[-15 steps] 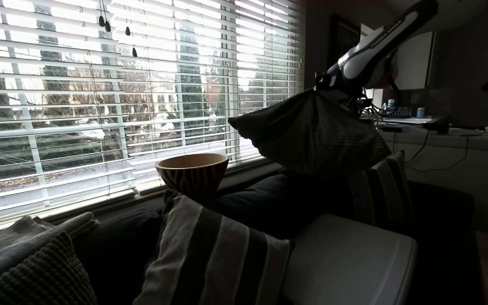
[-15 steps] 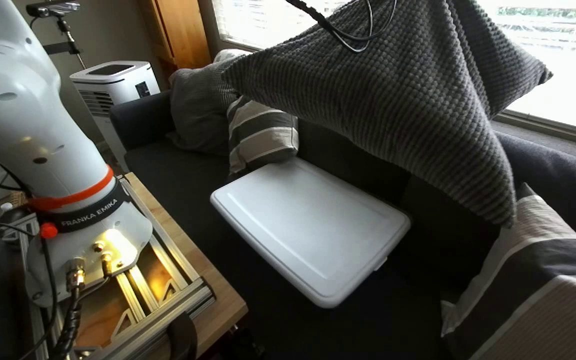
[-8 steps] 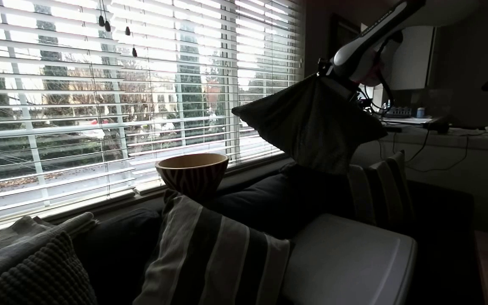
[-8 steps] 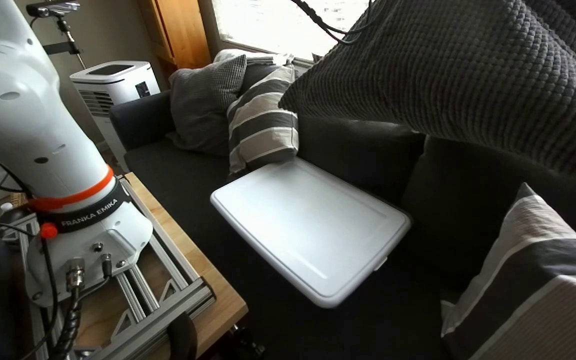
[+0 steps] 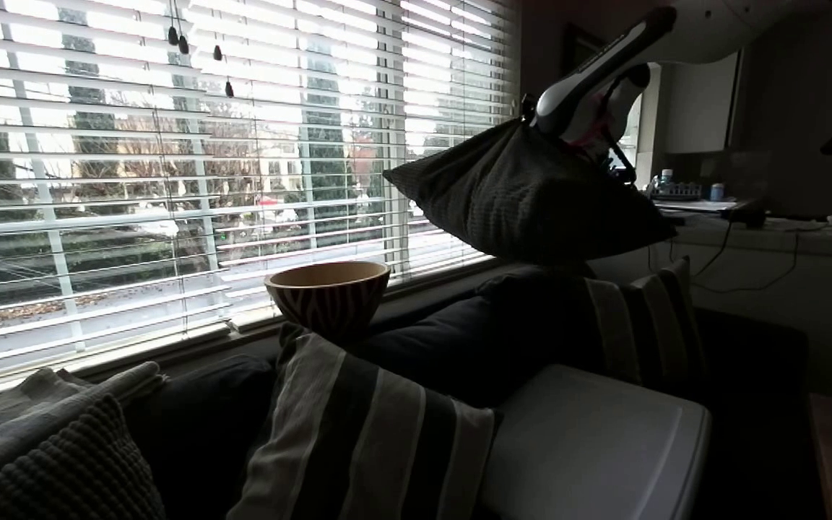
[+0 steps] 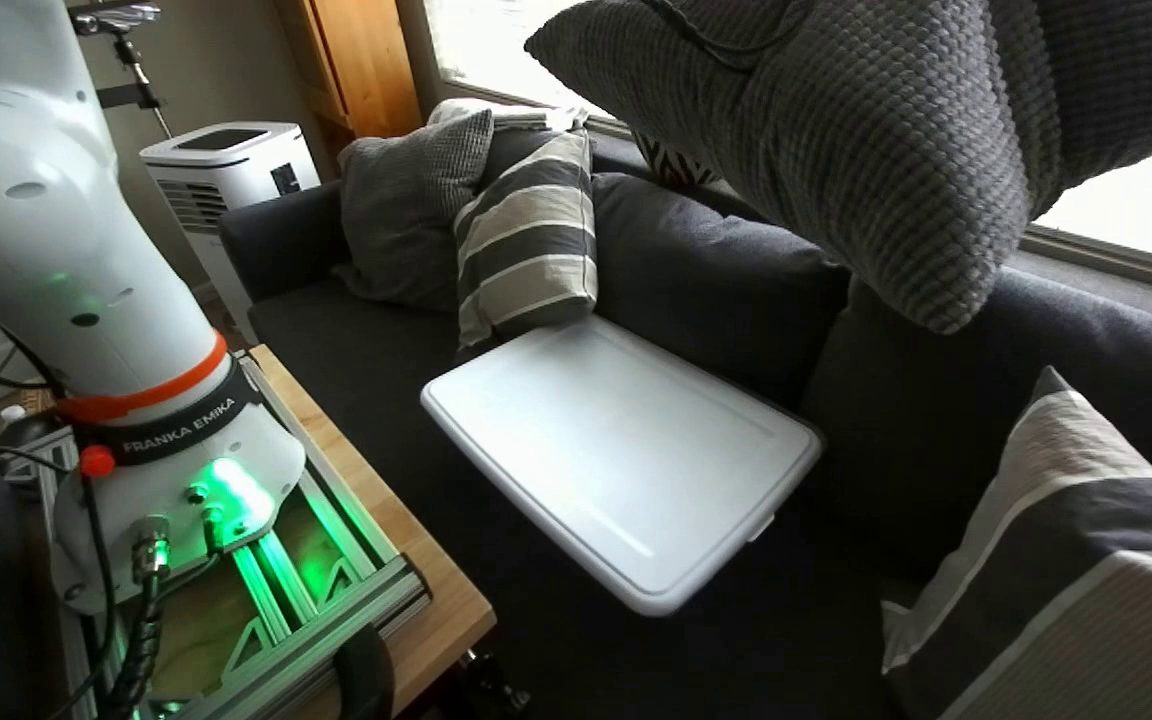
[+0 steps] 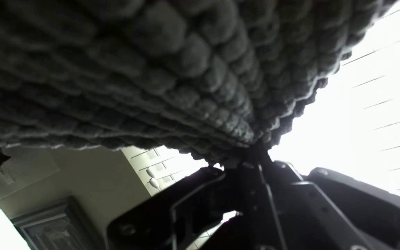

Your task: Remove the grey pillow from the white lid of the container and then put it on the backrest of the sofa

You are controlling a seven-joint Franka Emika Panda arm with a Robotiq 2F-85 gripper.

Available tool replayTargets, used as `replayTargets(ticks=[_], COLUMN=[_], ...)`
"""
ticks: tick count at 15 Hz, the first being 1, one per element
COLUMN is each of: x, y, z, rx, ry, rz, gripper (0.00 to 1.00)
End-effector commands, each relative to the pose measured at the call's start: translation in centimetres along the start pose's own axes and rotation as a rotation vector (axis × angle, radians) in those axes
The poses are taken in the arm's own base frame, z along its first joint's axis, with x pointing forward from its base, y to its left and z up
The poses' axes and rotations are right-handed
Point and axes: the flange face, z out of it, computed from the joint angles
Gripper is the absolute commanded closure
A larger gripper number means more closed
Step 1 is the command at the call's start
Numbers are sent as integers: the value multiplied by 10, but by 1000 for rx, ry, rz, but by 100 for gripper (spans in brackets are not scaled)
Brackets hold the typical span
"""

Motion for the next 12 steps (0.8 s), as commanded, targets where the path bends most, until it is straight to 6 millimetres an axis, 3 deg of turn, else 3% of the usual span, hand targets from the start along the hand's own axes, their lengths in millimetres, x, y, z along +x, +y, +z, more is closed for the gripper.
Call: replayTargets(ticks=[1, 2, 6, 12], x=[21, 0, -22, -23], y=[-8, 2, 12, 13], z=[25, 15, 24, 25], rx=[14, 0, -23, -25], ry=[36, 2, -44, -45], rz=[-10, -15, -24, -25], gripper=[99, 99, 98, 98])
